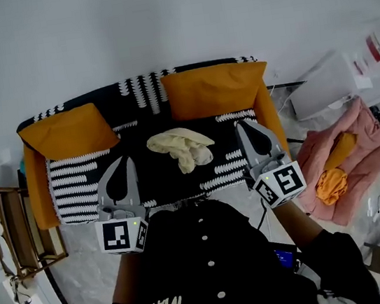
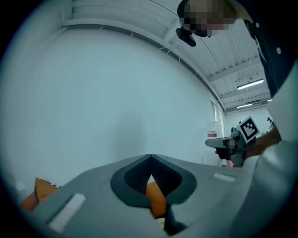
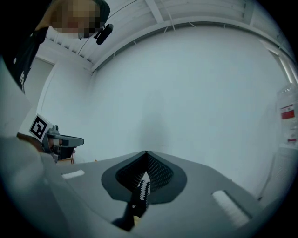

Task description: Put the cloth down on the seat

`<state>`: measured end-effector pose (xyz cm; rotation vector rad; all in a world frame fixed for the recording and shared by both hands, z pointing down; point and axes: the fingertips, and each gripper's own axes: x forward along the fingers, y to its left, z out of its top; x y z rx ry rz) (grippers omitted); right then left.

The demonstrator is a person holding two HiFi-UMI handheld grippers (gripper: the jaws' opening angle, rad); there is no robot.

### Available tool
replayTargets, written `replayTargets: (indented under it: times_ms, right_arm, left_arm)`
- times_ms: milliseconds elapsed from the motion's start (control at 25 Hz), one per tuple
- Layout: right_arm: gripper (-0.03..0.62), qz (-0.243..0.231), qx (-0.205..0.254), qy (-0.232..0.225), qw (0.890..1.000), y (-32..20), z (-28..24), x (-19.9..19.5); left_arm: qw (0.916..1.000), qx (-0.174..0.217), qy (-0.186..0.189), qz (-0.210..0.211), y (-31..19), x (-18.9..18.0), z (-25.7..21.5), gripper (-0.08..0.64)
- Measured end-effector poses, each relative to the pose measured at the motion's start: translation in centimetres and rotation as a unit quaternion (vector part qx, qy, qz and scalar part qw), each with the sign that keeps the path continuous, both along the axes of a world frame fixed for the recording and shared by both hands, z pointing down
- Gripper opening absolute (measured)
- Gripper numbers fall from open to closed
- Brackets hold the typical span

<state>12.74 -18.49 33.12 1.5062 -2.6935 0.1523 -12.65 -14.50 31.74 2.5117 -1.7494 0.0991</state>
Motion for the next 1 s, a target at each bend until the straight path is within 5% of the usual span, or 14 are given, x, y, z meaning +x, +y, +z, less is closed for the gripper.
replayTargets:
  times_ms: [440, 1000]
  right_arm:
    - [0.026, 0.025, 0.018, 0.021, 0.999, -1.2, -0.5, 1.0]
    - [0.025, 0.008, 0.047, 0.009, 0.999, -1.0, -2.6, -0.9]
  left_arm:
    - [0.9993, 0.005, -0.003, -0.037, -1.2, -3.5, -0.5, 0.0]
    - [0.9994, 0.019, -0.027, -0.012, -1.8, -2.0, -1.3, 0.0]
